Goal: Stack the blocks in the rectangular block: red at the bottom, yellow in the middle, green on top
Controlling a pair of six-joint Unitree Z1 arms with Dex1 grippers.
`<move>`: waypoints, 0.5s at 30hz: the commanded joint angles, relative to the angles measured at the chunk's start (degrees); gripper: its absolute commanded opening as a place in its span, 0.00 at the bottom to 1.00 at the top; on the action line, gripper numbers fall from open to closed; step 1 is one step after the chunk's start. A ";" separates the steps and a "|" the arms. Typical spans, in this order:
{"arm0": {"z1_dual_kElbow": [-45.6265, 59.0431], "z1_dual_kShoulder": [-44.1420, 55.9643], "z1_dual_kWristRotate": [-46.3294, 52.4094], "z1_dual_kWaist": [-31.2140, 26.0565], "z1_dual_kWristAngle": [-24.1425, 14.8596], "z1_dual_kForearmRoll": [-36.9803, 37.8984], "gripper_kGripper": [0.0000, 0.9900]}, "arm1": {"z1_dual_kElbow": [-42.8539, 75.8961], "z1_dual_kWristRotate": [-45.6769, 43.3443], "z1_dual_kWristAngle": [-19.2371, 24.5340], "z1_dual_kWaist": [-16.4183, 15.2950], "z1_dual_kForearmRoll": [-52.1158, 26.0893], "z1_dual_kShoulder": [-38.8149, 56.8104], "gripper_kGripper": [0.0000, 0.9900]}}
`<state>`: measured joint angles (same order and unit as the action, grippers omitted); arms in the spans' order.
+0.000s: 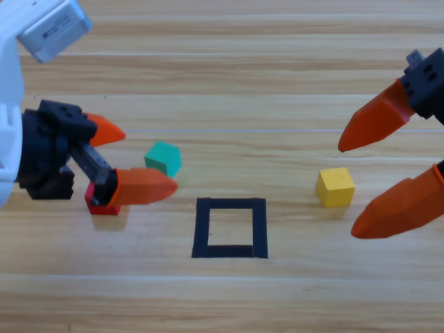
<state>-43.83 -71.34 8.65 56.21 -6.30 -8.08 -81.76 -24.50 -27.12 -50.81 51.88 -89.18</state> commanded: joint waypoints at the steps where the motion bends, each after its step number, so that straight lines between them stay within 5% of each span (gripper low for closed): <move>1: 1.30 1.11 0.84 1.19 -0.73 0.96 1.00 | 1.86 0.24 -1.09 -1.22 -0.90 1.38 1.00; 7: 1.38 1.03 0.93 1.19 -0.73 0.96 1.00 | 1.86 2.87 1.99 -1.22 -0.90 1.20 1.00; 15: 1.03 0.67 1.11 1.19 -0.73 0.96 1.00 | 0.02 20.98 28.53 -0.87 -3.89 -3.72 1.00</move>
<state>-43.83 -71.31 8.75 56.21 -6.34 -7.33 -81.69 -9.70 -7.46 -51.10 50.45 -89.27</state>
